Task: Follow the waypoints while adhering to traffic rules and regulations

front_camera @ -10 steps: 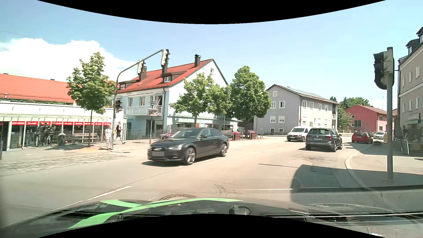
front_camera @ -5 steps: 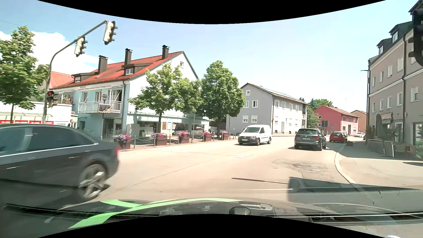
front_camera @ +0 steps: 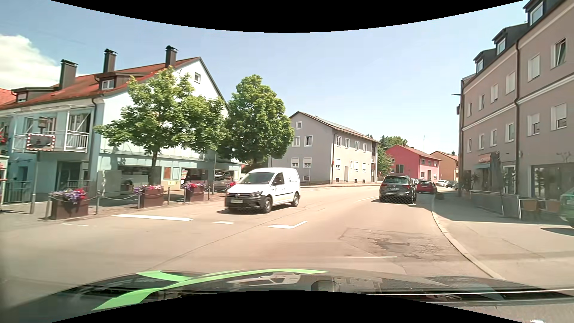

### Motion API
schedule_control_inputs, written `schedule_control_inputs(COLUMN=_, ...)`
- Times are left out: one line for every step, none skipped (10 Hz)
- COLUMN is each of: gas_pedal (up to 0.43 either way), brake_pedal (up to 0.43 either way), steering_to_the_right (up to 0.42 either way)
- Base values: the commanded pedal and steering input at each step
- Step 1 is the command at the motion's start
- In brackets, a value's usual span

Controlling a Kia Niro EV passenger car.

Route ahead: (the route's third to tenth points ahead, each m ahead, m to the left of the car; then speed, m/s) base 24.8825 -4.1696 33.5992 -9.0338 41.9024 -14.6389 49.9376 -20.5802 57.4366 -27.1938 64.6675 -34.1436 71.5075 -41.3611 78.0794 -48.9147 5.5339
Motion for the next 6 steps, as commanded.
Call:
schedule_control_inputs(gas_pedal=0.169, brake_pedal=0.0, steering_to_the_right=0.191)
schedule_control_inputs(gas_pedal=0.169, brake_pedal=0.0, steering_to_the_right=0.184)
schedule_control_inputs(gas_pedal=0.177, brake_pedal=0.0, steering_to_the_right=0.177)
schedule_control_inputs(gas_pedal=0.189, brake_pedal=0.0, steering_to_the_right=0.17)
schedule_control_inputs(gas_pedal=0.189, brake_pedal=0.0, steering_to_the_right=0.162)
schedule_control_inputs(gas_pedal=0.189, brake_pedal=0.0, steering_to_the_right=0.153)
